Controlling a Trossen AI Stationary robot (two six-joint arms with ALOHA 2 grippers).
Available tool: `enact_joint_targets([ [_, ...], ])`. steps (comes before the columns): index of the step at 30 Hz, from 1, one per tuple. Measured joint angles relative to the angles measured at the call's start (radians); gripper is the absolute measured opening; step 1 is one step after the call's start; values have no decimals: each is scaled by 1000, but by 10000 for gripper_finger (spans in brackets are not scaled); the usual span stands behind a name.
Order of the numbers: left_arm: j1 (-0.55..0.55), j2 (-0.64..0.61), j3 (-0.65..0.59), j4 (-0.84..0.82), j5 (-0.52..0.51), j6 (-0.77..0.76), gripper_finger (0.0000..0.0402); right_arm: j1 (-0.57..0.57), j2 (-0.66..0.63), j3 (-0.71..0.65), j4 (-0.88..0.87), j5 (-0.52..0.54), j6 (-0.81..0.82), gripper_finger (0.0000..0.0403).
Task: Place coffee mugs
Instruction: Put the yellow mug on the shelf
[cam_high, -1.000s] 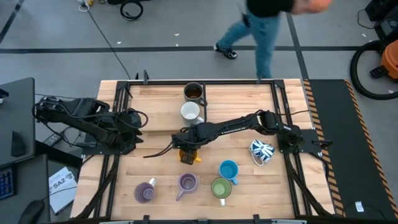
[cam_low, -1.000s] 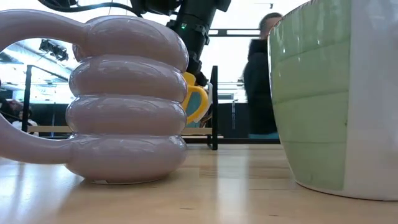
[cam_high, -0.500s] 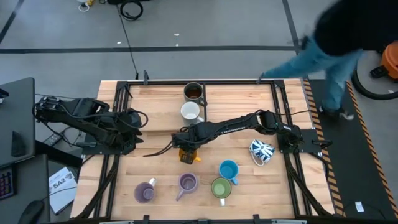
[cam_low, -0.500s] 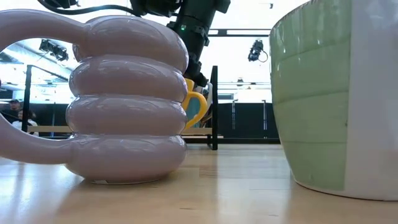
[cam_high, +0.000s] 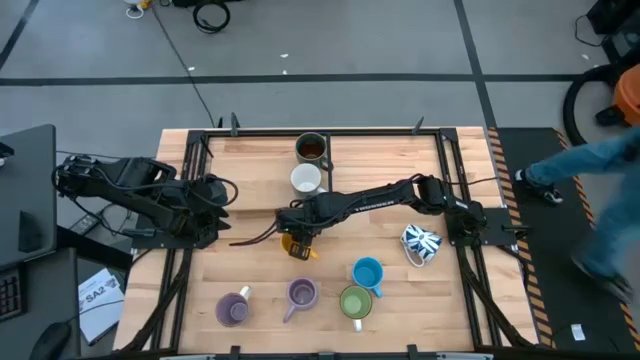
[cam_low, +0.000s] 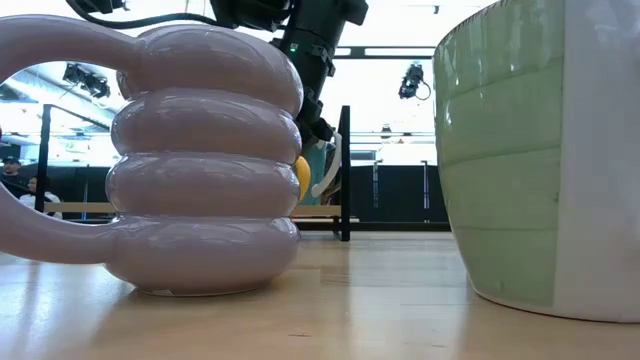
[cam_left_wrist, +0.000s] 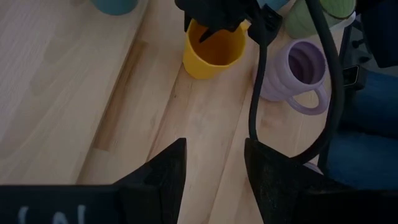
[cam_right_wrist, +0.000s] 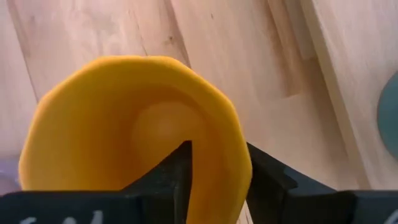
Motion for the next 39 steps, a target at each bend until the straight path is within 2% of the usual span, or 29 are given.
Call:
enact_joint_targets([
  [10,0,0,0,0,-23,-2,169,-22,0,6,4,-3,-2,141],
  [18,0,1,0,-1,-26,-21,169,-19,-27,116,-27,0,-76,140],
  [22,0,0,0,0,-27,-21,169,-8,-76,170,-71,2,-120,140],
  [28,0,0,0,7,-74,-59,169,14,-208,173,-125,18,-171,140],
  [34,0,1,0,27,-117,-147,169,66,-347,101,-182,158,-195,140],
  [39,0,1,0,31,-139,-191,169,103,-483,-77,-199,193,-150,140],
])
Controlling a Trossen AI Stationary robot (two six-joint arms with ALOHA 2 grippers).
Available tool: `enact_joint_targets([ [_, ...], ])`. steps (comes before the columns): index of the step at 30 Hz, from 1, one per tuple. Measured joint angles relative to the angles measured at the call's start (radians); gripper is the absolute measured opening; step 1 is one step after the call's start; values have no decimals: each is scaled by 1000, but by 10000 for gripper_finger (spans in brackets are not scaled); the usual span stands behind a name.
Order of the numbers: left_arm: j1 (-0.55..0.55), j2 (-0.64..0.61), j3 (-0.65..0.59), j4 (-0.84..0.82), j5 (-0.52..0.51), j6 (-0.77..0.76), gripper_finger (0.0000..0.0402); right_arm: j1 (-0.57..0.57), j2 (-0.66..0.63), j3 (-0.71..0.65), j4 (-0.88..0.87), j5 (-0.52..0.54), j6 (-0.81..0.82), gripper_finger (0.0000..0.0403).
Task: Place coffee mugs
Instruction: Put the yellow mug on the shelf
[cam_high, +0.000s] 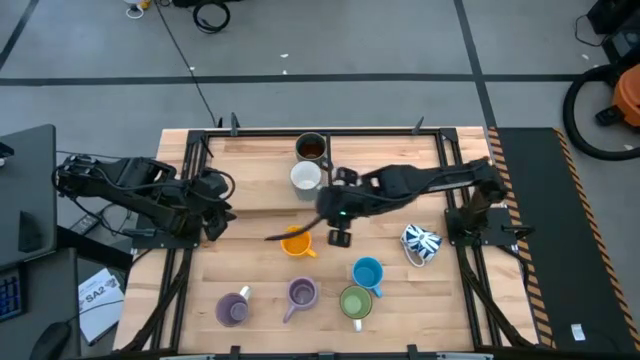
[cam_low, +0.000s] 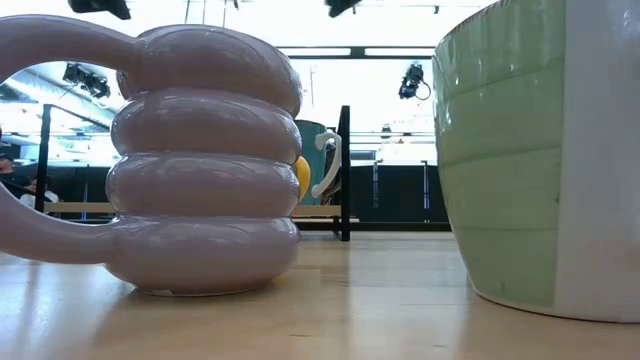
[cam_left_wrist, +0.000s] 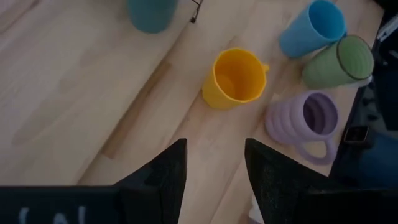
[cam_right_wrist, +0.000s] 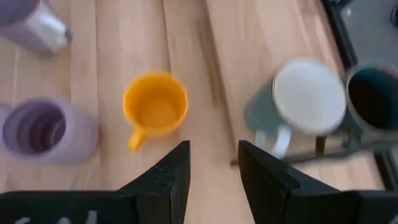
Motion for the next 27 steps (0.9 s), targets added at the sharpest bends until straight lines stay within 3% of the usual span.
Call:
enact_joint_targets([
  [5,0,21,0,13,-27,-15,169,25,-168,-267,66,0,85,140],
  [15,0,147,0,74,-30,-120,169,31,-466,-779,436,-66,161,140],
  [21,1,247,0,77,-30,-212,169,27,-544,-936,537,-90,201,140],
  [27,3,360,0,97,-30,-255,169,27,-562,-1010,567,-91,201,140],
])
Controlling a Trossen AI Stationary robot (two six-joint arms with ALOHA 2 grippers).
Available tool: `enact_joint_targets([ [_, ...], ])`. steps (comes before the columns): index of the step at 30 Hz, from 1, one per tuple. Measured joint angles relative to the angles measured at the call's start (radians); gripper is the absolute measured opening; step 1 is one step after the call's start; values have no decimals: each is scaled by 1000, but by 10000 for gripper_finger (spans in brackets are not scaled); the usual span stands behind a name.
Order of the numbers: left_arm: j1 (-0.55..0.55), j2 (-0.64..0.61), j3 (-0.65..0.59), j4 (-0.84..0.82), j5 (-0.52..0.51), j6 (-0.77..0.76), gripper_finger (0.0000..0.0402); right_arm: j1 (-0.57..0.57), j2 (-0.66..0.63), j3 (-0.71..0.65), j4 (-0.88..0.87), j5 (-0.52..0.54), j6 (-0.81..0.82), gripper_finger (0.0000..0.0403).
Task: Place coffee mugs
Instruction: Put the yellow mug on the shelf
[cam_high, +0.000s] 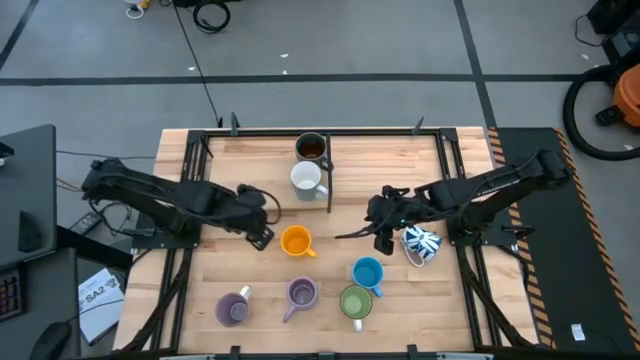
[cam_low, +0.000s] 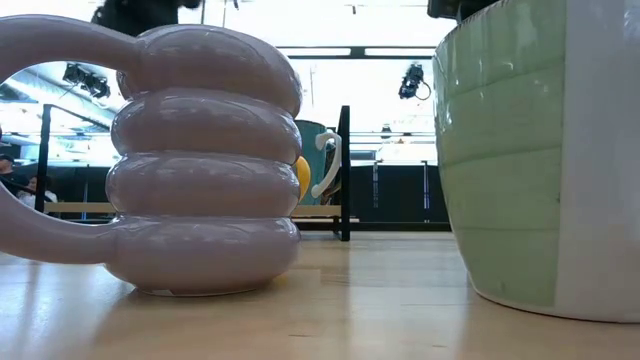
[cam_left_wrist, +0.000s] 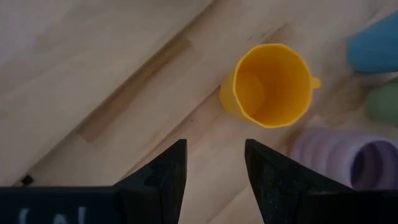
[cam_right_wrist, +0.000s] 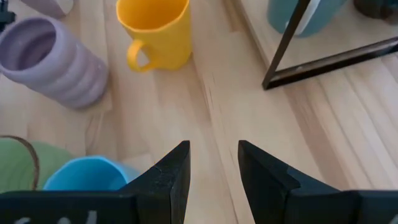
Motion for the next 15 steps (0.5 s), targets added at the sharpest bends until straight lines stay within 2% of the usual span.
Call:
enact_joint_targets([
  [8,6,157,0,110,-6,0,169,0,15,-11,1,0,-9,140],
  [15,31,266,0,139,-7,0,169,0,15,-11,23,-14,-36,140],
])
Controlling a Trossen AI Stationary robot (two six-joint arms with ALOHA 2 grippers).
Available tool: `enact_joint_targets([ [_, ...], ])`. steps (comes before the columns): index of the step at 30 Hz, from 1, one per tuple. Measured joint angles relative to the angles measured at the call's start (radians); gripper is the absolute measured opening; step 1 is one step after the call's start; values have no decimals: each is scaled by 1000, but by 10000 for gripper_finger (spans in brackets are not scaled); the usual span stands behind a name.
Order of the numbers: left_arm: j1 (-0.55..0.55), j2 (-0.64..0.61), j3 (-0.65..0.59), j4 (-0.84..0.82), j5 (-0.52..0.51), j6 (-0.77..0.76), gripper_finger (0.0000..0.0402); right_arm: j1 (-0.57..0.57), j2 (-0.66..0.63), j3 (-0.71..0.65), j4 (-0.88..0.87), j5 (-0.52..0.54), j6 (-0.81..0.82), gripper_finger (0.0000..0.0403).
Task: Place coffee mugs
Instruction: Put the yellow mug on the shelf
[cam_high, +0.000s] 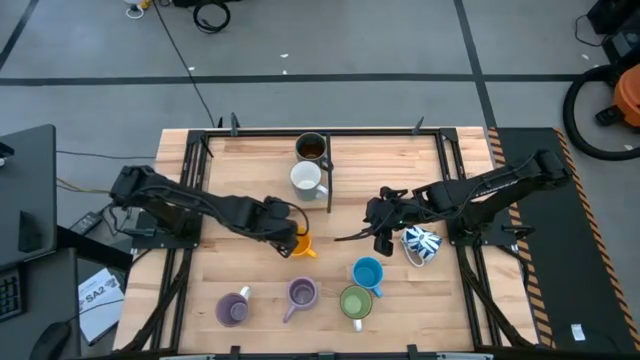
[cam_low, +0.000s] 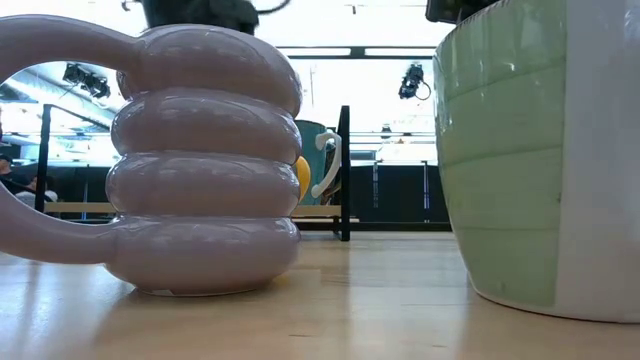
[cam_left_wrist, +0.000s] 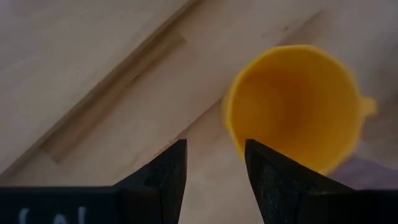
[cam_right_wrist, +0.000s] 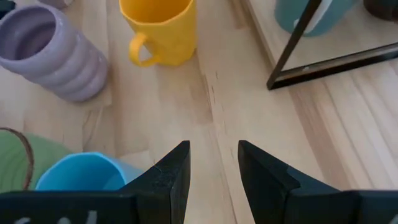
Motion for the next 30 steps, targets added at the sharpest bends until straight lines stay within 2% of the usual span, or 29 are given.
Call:
enact_joint_targets([
  [8,27,54,0,28,0,0,169,0,0,0,10,-9,0,140],
  [30,19,158,1,98,2,-13,169,0,1,0,37,-11,-1,140],
])
